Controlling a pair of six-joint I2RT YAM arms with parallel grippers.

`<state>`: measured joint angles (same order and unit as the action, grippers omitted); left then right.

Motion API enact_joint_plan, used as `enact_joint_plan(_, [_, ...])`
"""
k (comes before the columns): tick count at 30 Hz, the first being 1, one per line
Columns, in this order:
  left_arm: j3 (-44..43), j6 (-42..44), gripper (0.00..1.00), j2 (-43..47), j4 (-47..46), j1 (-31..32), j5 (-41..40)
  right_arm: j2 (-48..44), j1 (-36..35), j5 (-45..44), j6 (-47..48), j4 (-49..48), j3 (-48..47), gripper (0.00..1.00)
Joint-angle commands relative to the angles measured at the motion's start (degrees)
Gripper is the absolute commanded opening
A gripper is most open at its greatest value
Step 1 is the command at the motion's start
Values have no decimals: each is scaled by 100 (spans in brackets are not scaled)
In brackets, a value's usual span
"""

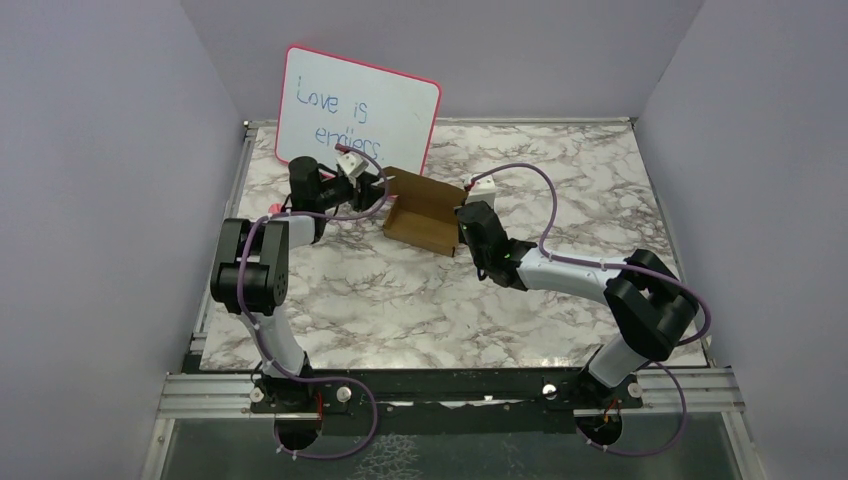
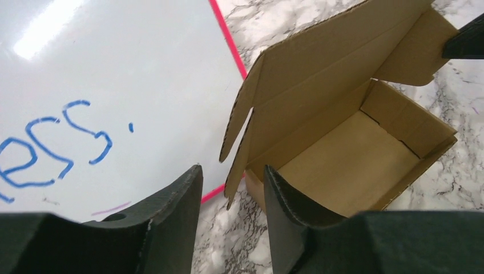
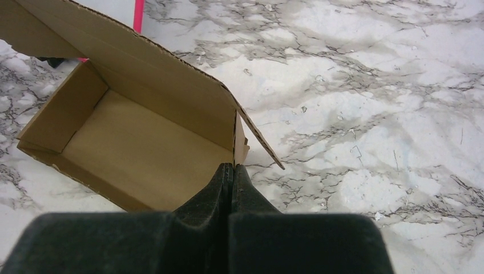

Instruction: Fold the paper box

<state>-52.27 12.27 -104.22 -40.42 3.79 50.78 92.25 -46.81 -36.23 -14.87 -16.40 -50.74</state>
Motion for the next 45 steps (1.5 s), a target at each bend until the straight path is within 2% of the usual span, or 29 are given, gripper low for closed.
enact_joint_plan(1, [-327, 57, 42, -239, -255, -18, 900, 28, -25, 128, 72, 76, -161, 1])
enact_joint_plan(4, [-407, 17, 36, -376, -256, -12, 983, 39, -30, 107, 92, 62, -164, 1])
enact_joint_plan(11, [-317, -20, 7, -308, -255, 12, 961, 97, -30, 80, 137, 84, -221, 1])
enact_joint_plan(14, [-144, 50, 0, -112, -255, 37, 808, 100, -29, 40, 190, 94, -250, 1])
enact_joint_plan(18, [101, -48, 0, 153, -256, 122, 445, 83, -29, -13, 222, 102, -278, 1])
enact_joint_plan(29, [1091, -1411, 0, 1170, -248, 709, -2029, 315, -30, -503, -135, 200, -534, 1])
enact_joint_plan(38, [1359, -2407, 0, 1545, -158, 1736, -4131, 500, -30, -716, -470, 234, -678, 1])
enact_joint_plan(45, [1401, -2966, 0, 1528, -38, 2355, -5400, 605, -30, -823, -433, -8, -569, 1])
